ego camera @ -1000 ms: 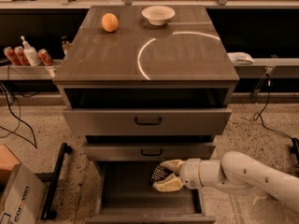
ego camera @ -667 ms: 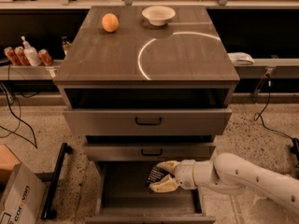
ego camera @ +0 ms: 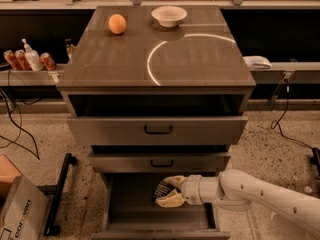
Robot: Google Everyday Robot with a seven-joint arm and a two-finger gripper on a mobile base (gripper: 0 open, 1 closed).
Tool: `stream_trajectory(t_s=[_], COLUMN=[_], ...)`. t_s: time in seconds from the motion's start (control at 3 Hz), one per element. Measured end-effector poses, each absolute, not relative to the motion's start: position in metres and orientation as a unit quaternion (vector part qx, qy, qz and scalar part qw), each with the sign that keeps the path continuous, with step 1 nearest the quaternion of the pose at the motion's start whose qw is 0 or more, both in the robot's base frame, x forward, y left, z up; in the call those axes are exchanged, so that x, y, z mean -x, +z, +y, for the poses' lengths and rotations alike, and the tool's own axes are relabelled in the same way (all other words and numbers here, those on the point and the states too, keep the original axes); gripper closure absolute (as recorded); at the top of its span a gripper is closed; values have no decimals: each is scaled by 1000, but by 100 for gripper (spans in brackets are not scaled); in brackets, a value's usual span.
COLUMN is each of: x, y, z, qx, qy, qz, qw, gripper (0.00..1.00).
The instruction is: Place rxbar chocolate into bottom drawer
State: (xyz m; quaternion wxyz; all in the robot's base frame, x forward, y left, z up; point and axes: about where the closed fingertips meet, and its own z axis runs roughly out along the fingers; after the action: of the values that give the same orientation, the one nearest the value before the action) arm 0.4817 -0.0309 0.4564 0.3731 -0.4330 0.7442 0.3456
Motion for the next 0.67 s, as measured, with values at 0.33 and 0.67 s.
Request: stream_trajectory(t_s=[0.33, 0.67], x=[-490, -498], y=[421, 398], z=[-30, -31], qx=[414, 403], qy=[357, 364], qz=[752, 756], qw=[370, 364], gripper=[100, 100])
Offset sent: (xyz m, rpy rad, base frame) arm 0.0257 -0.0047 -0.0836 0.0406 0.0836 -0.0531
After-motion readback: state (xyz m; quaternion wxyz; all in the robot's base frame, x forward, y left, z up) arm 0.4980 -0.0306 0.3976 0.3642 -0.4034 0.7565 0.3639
